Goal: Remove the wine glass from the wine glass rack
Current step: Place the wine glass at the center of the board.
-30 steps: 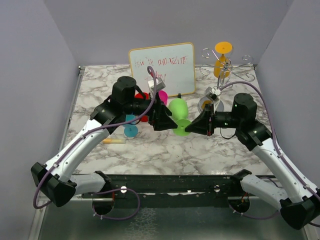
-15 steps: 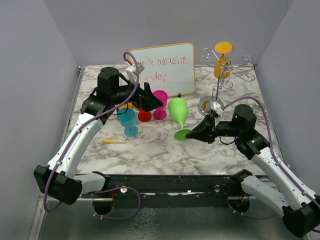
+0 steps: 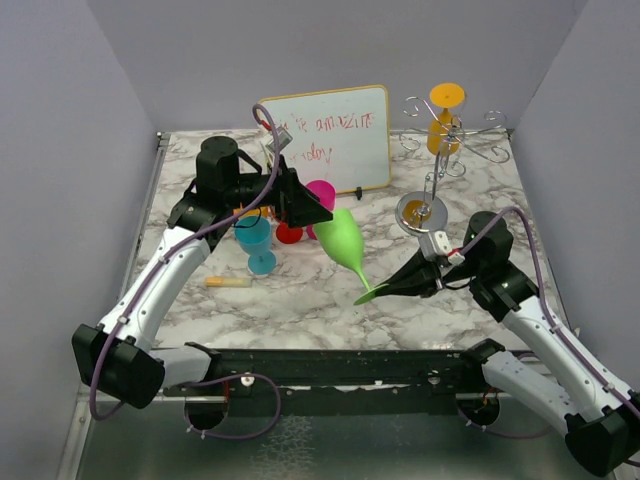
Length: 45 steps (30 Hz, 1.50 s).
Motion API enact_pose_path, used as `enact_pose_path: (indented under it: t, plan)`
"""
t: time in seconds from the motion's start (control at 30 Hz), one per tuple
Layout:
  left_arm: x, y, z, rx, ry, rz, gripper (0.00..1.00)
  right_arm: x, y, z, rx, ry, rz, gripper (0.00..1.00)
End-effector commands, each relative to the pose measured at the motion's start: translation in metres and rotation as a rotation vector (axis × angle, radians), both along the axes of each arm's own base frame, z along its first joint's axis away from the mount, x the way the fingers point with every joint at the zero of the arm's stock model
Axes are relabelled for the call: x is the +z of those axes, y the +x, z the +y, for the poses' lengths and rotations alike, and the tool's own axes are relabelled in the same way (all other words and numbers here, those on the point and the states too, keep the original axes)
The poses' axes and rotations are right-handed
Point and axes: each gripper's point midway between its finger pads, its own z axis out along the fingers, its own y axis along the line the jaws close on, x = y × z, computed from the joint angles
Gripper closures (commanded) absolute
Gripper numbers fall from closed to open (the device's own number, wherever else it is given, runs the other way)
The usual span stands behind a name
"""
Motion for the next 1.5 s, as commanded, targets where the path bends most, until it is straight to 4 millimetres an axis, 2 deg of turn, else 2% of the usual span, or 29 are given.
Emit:
enact_pose_path:
  t: [0.0, 0.3, 0.47, 0.57, 0.8, 0.97, 1.1, 1.2, 1.33, 1.47]
  plan:
    - [-0.002, -0.022, -0.003, -0.172, 0.007, -0.016, 0.07, 0.004, -0.018, -0.004, 0.100, 0.036, -0.078, 0.99]
    - [0.010, -0.072, 0.004, -0.468, -0.079, -0.037, 0.26, -0.001, -0.027, -0.006, 0.157, 0.049, -0.095, 0.99]
    - [0.017, -0.087, 0.009, -0.539, -0.104, -0.069, 0.43, -0.004, -0.027, -0.006, 0.171, 0.044, -0.084, 0.99]
    - [0.017, -0.094, 0.011, -0.573, -0.114, -0.089, 0.59, -0.004, -0.029, -0.006, 0.189, 0.051, -0.097, 0.99]
    - [0.022, -0.115, 0.017, -0.643, -0.140, -0.157, 0.65, -0.007, -0.028, -0.006, 0.202, 0.049, -0.092, 0.99]
    - [0.020, -0.113, 0.015, -0.624, -0.130, -0.143, 0.73, -0.010, -0.021, -0.004, 0.178, 0.034, -0.097, 0.97]
    - [0.018, -0.117, 0.012, -0.648, -0.132, -0.123, 0.76, -0.012, -0.016, -0.002, 0.155, 0.025, -0.110, 0.97]
    - [0.019, -0.122, 0.010, -0.660, -0.132, -0.128, 0.74, -0.011, -0.011, -0.001, 0.127, 0.016, -0.128, 0.97]
    - [0.019, -0.127, 0.009, -0.674, -0.134, -0.130, 0.67, -0.010, -0.003, 0.001, 0.076, 0.011, -0.139, 0.97]
    - [0.017, -0.127, 0.008, -0.666, -0.130, -0.122, 0.67, -0.008, 0.002, 0.002, 0.035, 0.020, -0.145, 0.97]
